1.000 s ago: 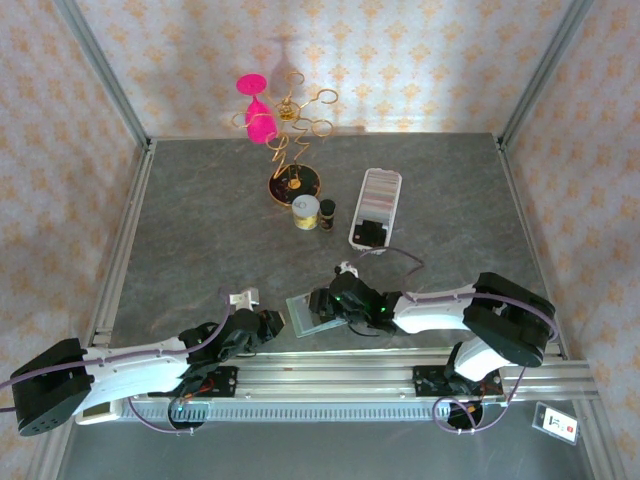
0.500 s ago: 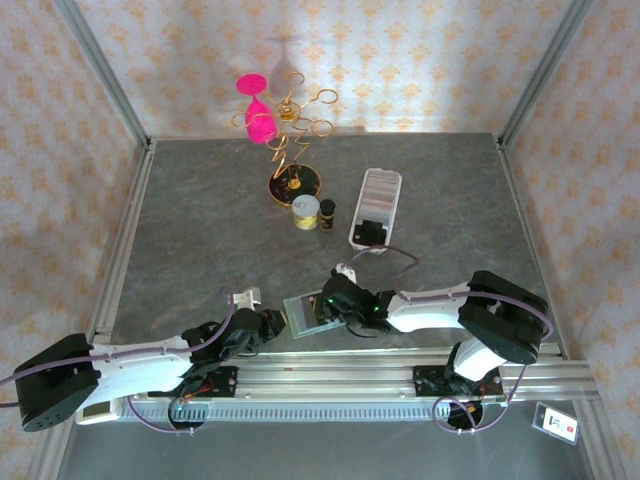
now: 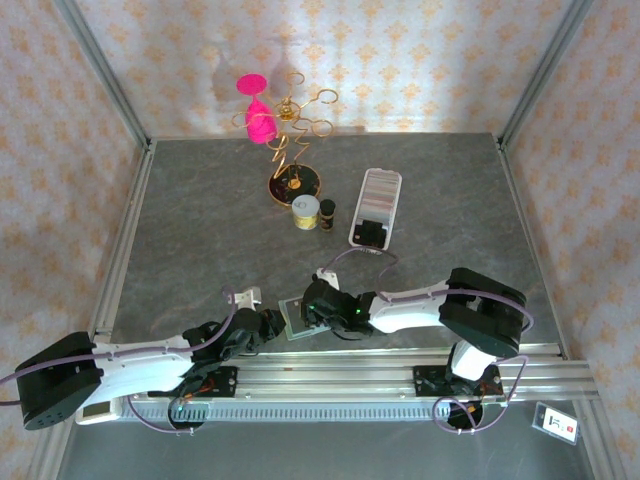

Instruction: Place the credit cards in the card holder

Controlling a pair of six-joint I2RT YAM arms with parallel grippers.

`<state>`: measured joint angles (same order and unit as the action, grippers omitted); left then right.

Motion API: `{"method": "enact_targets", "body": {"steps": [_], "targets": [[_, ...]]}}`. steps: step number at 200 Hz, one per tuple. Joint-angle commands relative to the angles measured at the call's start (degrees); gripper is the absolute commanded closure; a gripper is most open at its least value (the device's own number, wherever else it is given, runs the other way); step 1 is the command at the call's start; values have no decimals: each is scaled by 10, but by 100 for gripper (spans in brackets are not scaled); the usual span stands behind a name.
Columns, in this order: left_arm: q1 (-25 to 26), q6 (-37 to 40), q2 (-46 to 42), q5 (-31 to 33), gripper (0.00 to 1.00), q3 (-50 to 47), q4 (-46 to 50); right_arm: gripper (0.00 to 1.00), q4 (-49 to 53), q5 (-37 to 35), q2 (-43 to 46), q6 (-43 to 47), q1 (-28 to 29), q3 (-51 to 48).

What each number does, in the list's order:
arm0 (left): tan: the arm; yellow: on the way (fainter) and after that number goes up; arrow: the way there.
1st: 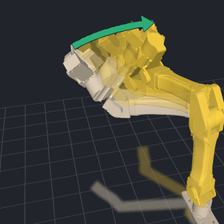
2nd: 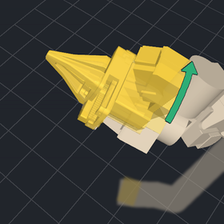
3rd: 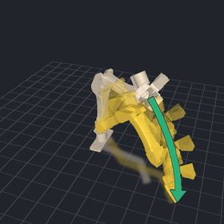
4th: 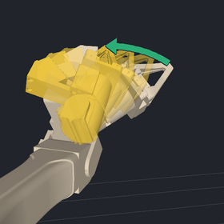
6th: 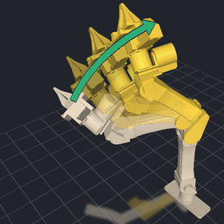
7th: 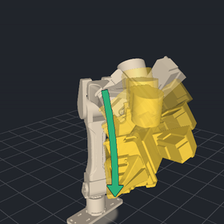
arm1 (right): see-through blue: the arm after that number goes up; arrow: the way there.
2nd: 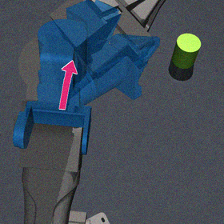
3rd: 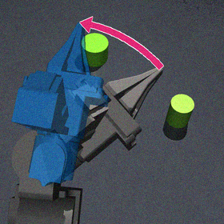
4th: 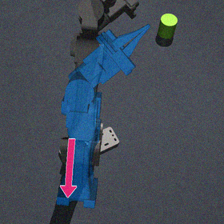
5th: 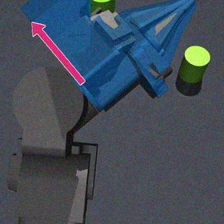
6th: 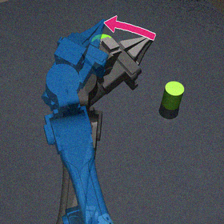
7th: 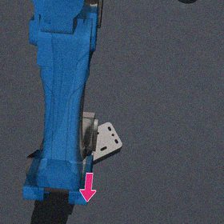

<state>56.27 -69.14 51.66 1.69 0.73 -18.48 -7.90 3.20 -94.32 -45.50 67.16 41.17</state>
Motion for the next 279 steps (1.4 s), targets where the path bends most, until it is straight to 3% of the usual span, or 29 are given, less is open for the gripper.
{"method": "enact_targets", "body": {"steps": [1, 22, 69, 148, 235, 279], "targets": [[1, 1, -13, -6, 87, -5, 18, 77, 28, -29, 0, 7, 10, 16], [0, 2, -27, -1, 87, -5, 32, 64, 54, -59, 28, 4, 10, 9], [1, 2, -38, 2, 86, -3, 43, 53, 72, -73, 111, -27, 11, -43], [0, 6, -33, 2, 84, 4, 46, 53, 114, -102, 96, -44, 11, -63], [0, 3, -27, 0, 84, 1, 38, 53, 38, -31, 71, -39, 11, -57], [0, -1, -29, 0, 85, -5, 36, 61, -3, 1, 66, -36, 11, -53]]}}
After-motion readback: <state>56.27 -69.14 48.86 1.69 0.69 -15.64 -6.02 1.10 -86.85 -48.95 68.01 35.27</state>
